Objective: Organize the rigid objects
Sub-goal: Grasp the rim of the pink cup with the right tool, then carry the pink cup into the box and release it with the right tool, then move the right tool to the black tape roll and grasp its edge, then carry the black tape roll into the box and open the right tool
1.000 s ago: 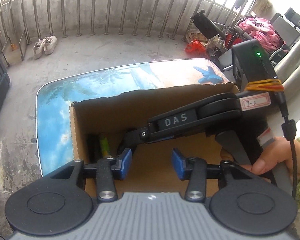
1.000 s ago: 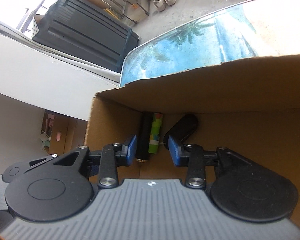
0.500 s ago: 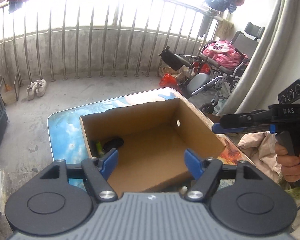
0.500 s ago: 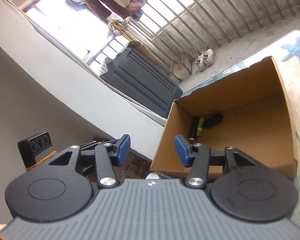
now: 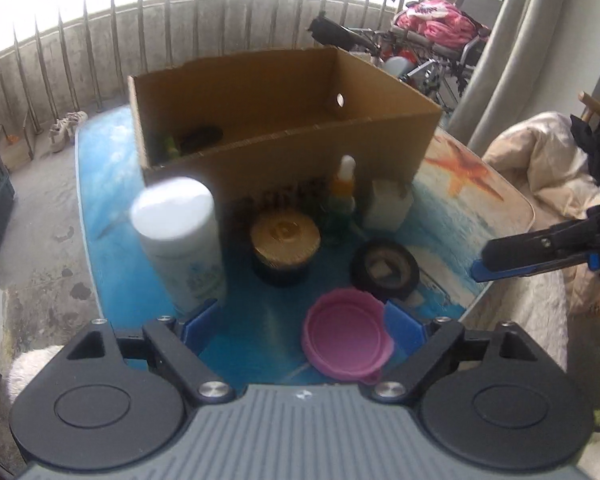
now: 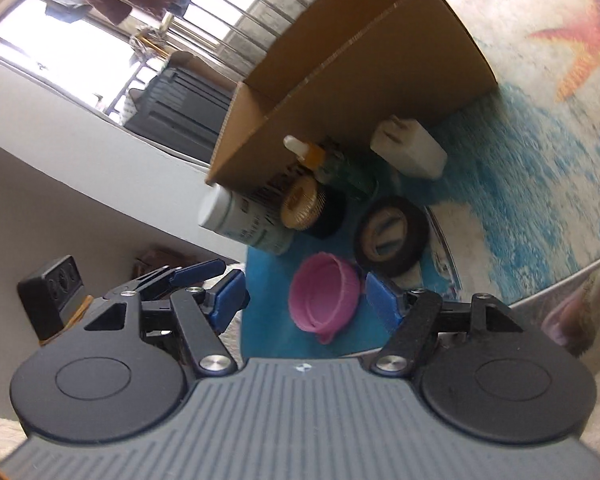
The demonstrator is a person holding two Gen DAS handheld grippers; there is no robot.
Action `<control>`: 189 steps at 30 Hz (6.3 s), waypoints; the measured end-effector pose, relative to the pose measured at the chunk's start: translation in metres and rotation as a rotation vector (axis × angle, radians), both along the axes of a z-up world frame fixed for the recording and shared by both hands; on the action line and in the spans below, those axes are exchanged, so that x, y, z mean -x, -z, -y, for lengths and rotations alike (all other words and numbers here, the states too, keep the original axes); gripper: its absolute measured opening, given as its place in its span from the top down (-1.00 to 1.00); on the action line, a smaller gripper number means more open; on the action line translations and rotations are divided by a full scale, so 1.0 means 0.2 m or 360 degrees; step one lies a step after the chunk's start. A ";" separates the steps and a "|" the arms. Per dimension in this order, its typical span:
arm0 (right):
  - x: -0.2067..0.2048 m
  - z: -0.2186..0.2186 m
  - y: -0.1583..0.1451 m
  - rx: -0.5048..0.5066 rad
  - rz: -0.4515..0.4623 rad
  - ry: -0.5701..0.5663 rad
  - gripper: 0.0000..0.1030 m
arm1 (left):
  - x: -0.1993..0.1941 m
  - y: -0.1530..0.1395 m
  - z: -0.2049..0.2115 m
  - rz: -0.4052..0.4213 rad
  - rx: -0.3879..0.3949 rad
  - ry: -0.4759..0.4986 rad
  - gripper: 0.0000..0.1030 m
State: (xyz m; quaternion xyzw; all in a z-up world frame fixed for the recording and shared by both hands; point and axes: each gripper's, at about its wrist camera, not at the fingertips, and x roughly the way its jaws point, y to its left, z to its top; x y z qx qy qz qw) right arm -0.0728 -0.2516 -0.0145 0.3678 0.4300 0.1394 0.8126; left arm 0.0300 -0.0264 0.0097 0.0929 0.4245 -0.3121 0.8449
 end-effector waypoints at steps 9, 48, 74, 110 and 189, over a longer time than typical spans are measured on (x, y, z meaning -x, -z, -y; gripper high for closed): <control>-0.13 -0.13 0.10 0.0169 -0.0065 -0.0075 0.10 | 0.08 0.19 0.15 -0.0052 -0.0089 0.0158 -0.62; -0.13 -0.21 -0.27 0.0279 0.0287 -0.0113 0.63 | 0.20 -0.08 0.15 0.0341 -0.0097 0.0148 -0.39; -1.51 -0.17 -0.22 0.0233 -0.0231 -0.0528 0.62 | -0.88 -0.18 0.24 -0.0047 -0.0337 0.0005 -0.39; -0.89 0.12 -0.55 -0.0075 0.0137 -0.0337 0.39 | -0.66 -0.51 0.02 0.0124 -0.0040 -0.0056 -0.47; -0.61 -0.08 -0.69 0.0914 0.0622 -0.0235 0.62 | -0.25 -0.45 0.46 0.0534 0.0041 0.0088 -0.28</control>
